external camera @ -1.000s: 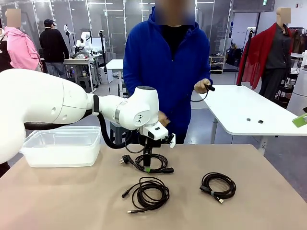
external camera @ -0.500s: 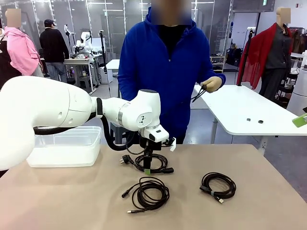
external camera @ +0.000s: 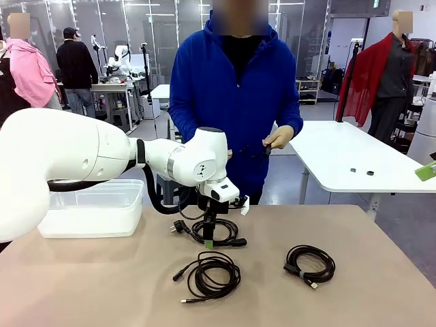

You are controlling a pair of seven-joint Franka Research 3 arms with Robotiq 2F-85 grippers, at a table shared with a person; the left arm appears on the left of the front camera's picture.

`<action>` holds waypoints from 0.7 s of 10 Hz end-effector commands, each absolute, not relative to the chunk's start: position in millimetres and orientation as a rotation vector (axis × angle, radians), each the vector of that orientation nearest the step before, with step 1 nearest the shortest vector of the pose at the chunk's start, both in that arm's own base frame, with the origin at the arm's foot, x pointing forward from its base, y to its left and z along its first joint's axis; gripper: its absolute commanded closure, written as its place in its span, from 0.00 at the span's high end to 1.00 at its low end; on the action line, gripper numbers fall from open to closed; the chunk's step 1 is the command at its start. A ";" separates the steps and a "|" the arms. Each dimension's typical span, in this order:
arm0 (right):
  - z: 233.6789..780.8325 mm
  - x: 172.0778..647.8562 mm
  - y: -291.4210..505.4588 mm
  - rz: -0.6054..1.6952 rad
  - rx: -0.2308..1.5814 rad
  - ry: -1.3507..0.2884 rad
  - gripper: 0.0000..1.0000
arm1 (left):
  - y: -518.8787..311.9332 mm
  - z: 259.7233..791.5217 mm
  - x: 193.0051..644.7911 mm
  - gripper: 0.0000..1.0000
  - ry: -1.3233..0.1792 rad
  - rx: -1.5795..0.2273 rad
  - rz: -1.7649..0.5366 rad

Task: Organize and store the cables.
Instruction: Place the Power Cable into the Organizing box.

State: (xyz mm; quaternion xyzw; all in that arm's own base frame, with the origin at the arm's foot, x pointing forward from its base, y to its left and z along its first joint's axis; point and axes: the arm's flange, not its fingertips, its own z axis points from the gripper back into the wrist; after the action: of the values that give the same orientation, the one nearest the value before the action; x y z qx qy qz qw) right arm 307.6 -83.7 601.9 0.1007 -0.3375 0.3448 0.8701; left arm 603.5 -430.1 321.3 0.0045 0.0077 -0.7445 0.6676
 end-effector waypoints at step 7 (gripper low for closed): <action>600.7 307.5 -84.8 0.727 0.214 -0.708 1.00 | -432.7 303.7 603.7 0.69 -0.009 -0.026 -1.664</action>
State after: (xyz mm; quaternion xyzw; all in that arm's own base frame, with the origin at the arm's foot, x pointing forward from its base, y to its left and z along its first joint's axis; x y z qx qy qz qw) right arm 307.6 -83.7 601.9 0.1007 -0.3375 0.3448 0.8701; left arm 603.9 -432.8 304.0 -0.0001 0.0071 -0.7426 0.6697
